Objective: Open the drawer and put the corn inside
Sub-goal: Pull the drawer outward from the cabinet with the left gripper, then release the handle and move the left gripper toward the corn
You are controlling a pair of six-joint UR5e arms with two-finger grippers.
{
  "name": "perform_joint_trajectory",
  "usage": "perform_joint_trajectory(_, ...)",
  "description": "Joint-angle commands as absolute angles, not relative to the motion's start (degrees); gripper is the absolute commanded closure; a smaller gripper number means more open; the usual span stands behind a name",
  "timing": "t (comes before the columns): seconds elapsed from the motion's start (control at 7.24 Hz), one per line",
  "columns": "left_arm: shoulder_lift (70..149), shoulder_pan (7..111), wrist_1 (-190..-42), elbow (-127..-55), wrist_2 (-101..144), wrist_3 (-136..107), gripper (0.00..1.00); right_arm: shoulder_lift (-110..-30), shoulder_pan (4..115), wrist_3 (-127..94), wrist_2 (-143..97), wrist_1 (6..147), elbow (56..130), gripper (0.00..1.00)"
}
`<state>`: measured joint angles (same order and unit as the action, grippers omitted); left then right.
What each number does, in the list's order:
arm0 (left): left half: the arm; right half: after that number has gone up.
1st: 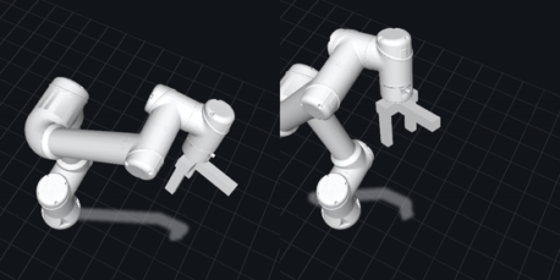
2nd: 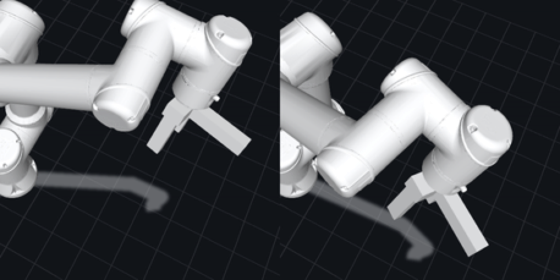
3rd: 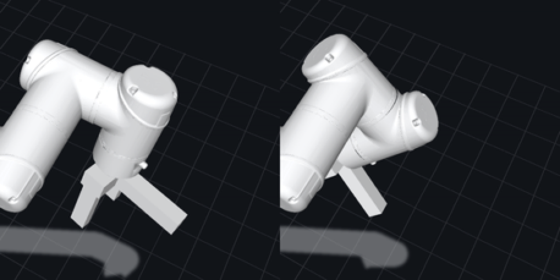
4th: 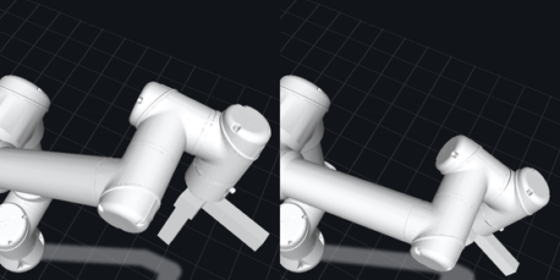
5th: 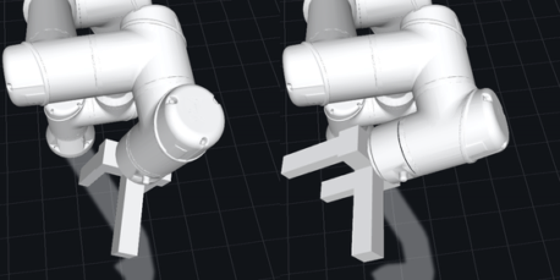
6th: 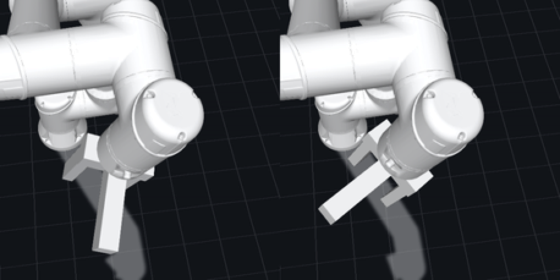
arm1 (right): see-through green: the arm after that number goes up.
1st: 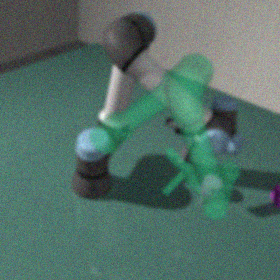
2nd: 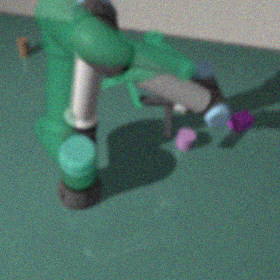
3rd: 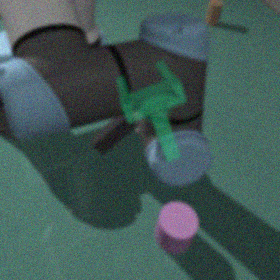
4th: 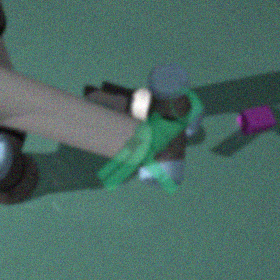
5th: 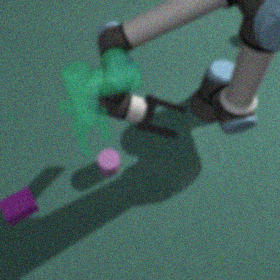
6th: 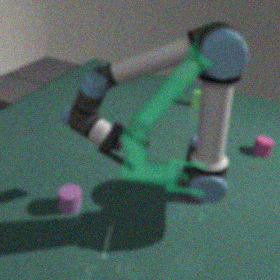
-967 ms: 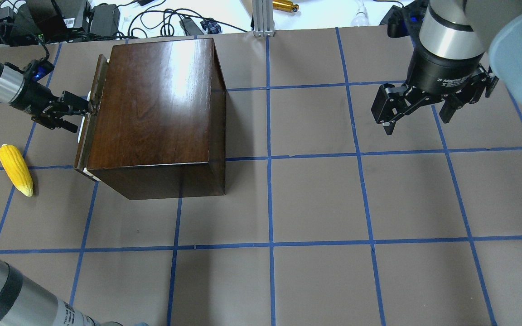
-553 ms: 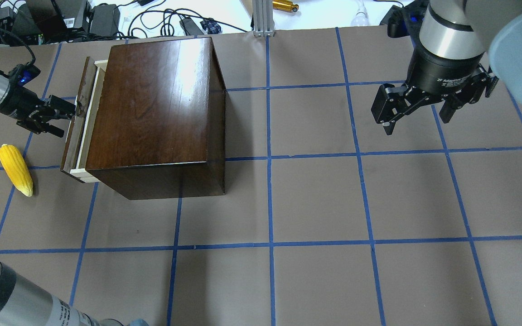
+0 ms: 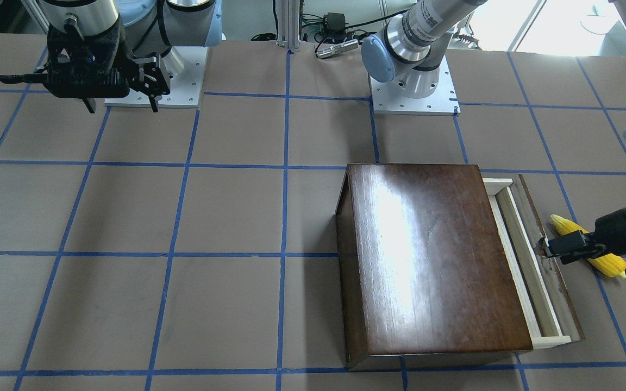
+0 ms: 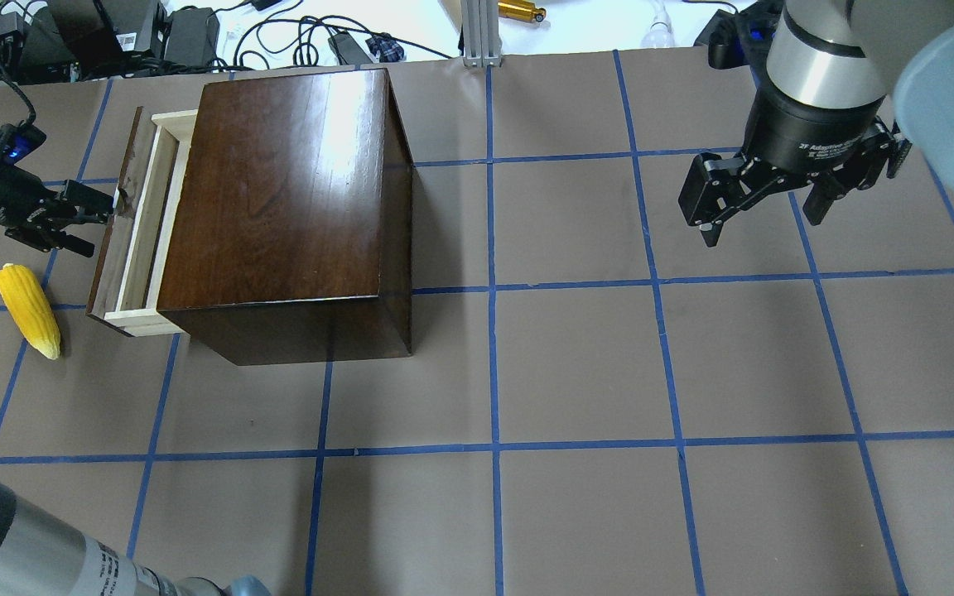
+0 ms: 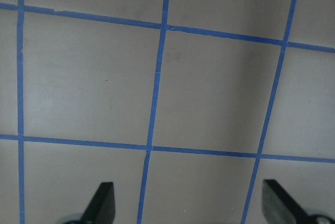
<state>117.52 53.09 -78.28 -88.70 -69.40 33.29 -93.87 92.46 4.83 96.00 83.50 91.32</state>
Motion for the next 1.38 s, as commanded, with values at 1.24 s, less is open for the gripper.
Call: perform_joint_trajectory(1.24, 111.46, 51.85, -78.48, -88.07, -73.04, 32.61, 0.0, -93.87, 92.46, 4.83, 95.98, 83.5, 91.32, 0.0)
